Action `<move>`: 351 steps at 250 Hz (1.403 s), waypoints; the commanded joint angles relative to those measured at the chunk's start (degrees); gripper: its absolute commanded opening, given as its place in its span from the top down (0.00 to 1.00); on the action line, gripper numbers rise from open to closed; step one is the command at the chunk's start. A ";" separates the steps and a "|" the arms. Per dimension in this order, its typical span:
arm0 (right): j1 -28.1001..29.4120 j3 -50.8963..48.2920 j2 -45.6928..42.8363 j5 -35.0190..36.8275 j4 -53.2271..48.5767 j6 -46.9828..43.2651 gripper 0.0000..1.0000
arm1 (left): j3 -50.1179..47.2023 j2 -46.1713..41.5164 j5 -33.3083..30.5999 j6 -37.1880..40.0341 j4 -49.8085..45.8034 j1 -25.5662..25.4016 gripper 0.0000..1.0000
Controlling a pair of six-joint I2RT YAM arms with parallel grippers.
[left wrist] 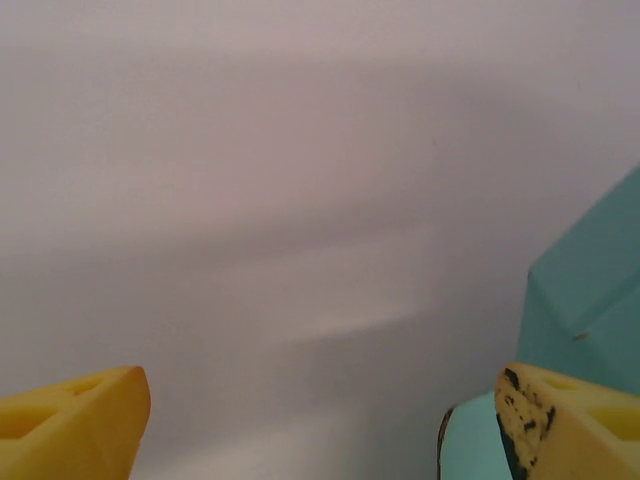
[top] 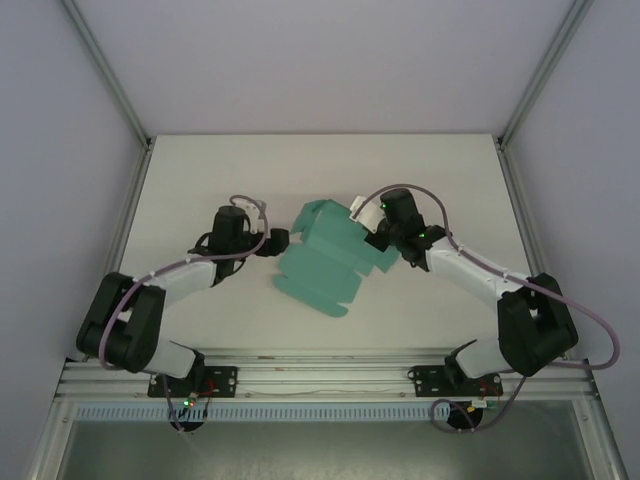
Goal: Assemble paper box
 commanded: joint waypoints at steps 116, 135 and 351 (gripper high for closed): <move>-0.75 0.64 -0.77 -5.64 -0.20 2.11 1.00 | 7.13 14.14 20.90 -6.53 13.14 -0.26 0.20; -0.64 0.59 -0.66 -6.54 0.16 2.52 1.00 | 8.02 15.78 23.41 -7.44 14.59 -0.31 0.28; 7.01 -3.07 -5.12 4.09 4.73 -5.87 1.00 | 12.88 17.71 12.46 -8.47 10.83 -7.74 0.71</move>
